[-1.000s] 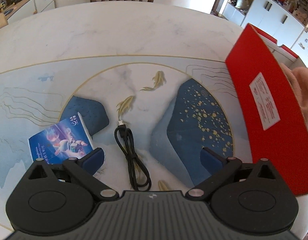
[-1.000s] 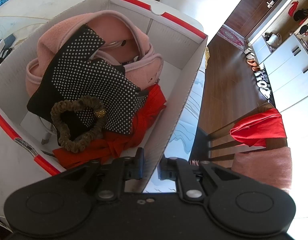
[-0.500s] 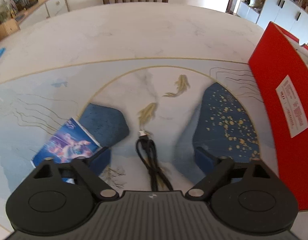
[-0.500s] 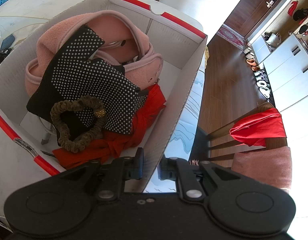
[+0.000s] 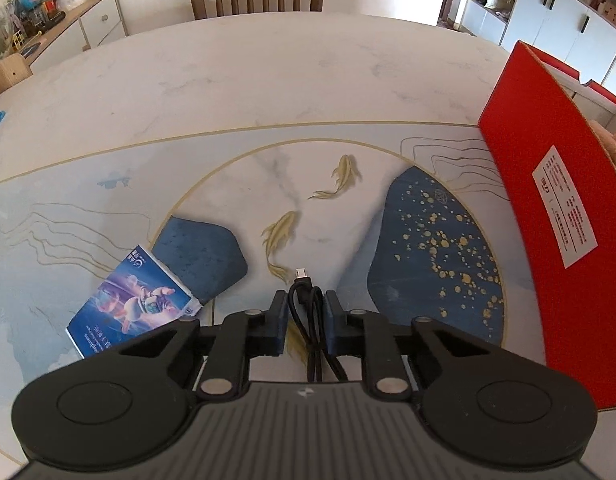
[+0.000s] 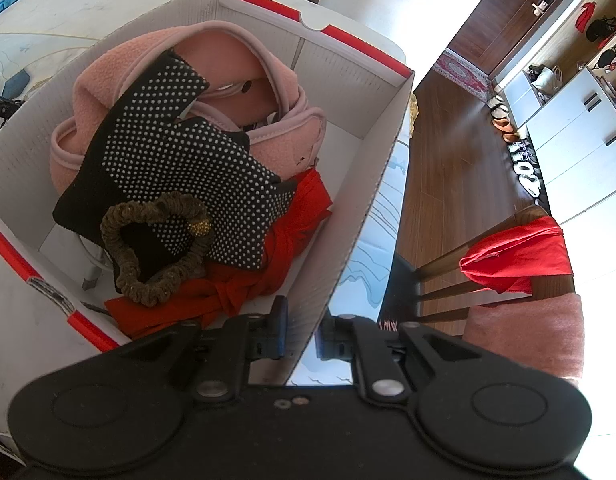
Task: Organize objects
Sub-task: 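Carry the black cable into the box and open the left gripper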
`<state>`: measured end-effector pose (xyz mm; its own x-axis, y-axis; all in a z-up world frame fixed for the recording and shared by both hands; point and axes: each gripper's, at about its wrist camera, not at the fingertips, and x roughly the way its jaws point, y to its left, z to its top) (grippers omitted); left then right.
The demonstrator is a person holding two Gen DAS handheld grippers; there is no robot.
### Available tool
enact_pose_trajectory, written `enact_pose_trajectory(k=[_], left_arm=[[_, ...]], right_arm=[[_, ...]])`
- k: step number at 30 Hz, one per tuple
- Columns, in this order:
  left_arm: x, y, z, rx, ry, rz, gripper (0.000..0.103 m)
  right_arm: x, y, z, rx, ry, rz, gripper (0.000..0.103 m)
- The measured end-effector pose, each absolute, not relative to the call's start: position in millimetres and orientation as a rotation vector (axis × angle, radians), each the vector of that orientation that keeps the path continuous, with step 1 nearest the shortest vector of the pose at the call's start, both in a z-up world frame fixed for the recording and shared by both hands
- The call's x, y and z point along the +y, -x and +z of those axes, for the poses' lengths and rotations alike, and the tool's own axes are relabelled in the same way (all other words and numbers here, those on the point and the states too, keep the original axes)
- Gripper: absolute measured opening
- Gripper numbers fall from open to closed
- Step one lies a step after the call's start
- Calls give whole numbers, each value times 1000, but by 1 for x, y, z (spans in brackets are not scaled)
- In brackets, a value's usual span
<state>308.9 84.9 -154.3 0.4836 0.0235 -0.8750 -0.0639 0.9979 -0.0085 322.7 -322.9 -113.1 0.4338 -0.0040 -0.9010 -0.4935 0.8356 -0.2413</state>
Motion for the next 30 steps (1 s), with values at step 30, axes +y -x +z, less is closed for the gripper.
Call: enact_pose_trajectory(k=[30], left_arm=[[46, -290, -32, 845, 16, -179, 2]], right_arm=[[-323, -323, -112, 1088, 518, 321, 11]])
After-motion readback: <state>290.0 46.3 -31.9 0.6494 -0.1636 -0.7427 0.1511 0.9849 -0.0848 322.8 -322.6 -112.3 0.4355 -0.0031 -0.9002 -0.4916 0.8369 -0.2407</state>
